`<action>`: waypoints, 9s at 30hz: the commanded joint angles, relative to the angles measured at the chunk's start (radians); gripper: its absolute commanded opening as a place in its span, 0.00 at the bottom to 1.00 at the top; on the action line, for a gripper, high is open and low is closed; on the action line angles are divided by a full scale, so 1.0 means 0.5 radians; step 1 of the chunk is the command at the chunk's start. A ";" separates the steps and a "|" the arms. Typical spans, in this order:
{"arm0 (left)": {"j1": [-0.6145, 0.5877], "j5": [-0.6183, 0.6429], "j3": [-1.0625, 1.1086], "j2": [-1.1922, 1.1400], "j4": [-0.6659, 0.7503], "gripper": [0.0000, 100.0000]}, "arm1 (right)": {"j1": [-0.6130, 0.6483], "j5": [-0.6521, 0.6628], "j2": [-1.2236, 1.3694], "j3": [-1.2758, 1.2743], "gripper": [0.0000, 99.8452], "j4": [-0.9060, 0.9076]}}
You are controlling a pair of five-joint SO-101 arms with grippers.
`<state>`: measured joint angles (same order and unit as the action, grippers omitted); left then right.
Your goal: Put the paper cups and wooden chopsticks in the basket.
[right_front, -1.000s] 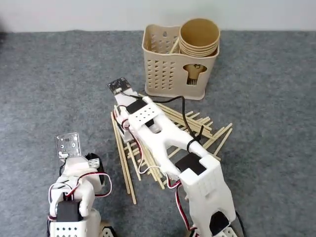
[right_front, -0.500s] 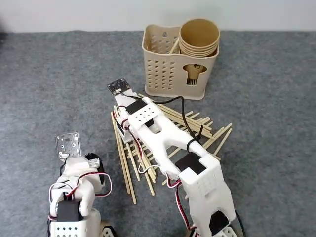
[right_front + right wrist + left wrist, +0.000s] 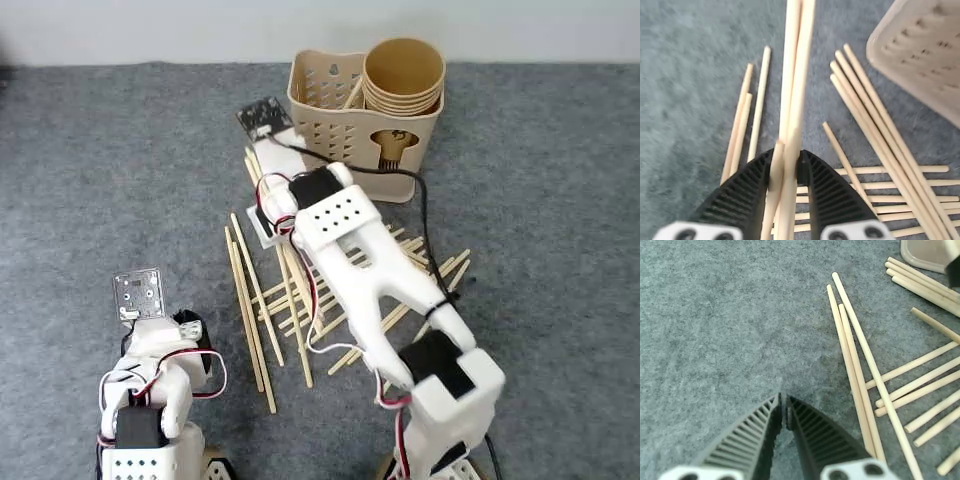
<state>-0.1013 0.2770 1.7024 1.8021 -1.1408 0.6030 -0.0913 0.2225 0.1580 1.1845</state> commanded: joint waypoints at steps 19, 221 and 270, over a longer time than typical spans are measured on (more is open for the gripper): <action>-0.003 -0.009 -0.038 0.028 -0.006 0.01 | -0.173 0.025 -0.695 0.095 0.01 -0.569; -0.003 -0.009 -0.038 0.028 -0.006 0.01 | -0.474 0.384 -0.152 0.083 0.19 -1.873; -0.003 -0.009 -0.038 0.028 -0.006 0.01 | 0.336 -0.163 0.790 0.092 0.12 -0.532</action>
<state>-0.1013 0.2770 1.7024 1.8021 -1.1408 0.7825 -0.1665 0.6122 0.1688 0.9237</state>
